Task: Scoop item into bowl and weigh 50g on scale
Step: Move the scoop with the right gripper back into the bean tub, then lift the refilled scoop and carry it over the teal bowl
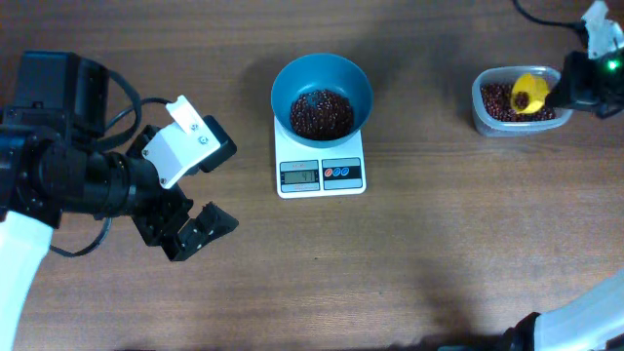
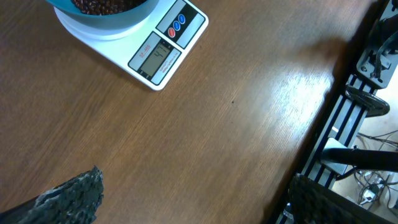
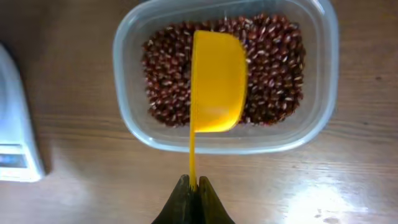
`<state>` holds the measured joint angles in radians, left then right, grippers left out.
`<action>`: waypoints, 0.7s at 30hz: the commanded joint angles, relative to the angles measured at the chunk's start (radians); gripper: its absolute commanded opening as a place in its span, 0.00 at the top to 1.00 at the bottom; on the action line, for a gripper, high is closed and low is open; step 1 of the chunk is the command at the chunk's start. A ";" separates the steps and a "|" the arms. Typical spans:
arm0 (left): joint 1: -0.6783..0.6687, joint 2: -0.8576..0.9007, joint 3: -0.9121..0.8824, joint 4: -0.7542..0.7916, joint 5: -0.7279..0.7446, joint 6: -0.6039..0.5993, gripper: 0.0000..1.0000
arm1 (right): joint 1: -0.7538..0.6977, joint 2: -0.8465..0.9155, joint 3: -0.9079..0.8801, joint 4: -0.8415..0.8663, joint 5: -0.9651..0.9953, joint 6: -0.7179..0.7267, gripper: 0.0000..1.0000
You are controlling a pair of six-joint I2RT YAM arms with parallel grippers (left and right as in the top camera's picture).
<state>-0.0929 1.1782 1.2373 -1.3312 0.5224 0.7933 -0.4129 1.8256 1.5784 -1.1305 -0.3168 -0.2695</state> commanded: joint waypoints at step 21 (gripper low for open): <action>0.002 0.000 0.011 0.002 0.003 0.016 0.01 | 0.227 -0.008 0.023 -0.005 -0.693 -0.082 0.96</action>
<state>-0.0929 1.1786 1.2373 -1.3308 0.5224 0.7933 -0.2695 1.8256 1.5810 -1.1625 -0.9798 -0.3408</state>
